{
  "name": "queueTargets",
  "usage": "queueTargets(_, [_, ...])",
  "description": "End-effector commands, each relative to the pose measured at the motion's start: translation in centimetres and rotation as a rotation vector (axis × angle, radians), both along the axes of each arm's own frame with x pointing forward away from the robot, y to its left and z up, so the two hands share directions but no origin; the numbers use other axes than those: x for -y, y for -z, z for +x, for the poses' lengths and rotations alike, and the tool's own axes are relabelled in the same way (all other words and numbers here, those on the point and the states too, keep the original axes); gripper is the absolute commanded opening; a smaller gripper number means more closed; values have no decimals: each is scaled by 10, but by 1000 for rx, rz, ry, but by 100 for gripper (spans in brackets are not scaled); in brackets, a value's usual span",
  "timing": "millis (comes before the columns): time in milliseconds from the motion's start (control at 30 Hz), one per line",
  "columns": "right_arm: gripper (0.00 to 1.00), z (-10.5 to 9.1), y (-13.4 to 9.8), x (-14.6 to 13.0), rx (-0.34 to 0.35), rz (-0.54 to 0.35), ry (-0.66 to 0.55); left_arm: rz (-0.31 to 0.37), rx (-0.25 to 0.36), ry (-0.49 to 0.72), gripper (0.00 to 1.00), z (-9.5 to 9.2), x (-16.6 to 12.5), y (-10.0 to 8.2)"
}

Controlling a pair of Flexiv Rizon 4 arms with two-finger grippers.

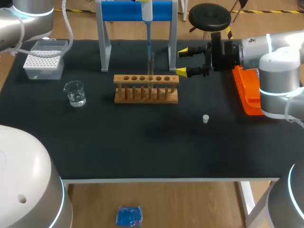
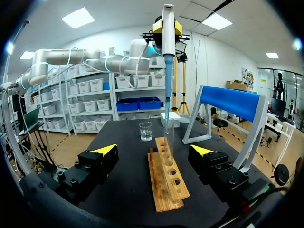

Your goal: Invert the test tube, pick up the pipette, mount the tip to pipette, aspirate from beaker and dispense into the tube, eject the tip, return the pipette, and cap with the stopper.

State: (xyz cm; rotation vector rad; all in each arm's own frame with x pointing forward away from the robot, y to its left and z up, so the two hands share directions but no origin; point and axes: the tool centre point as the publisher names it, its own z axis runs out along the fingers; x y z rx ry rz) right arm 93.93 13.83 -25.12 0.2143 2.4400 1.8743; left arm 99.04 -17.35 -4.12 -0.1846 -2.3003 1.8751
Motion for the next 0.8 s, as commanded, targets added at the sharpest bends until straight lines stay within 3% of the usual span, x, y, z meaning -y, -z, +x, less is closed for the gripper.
queueTargets(33, [100, 0, 0, 0, 0, -1, 0, 8, 0, -6, 0, -3, -3, -2])
queueTargets(800, [100, 0, 0, 0, 0, -1, 0, -9, 27, -24, 0, 1, 1, 5])
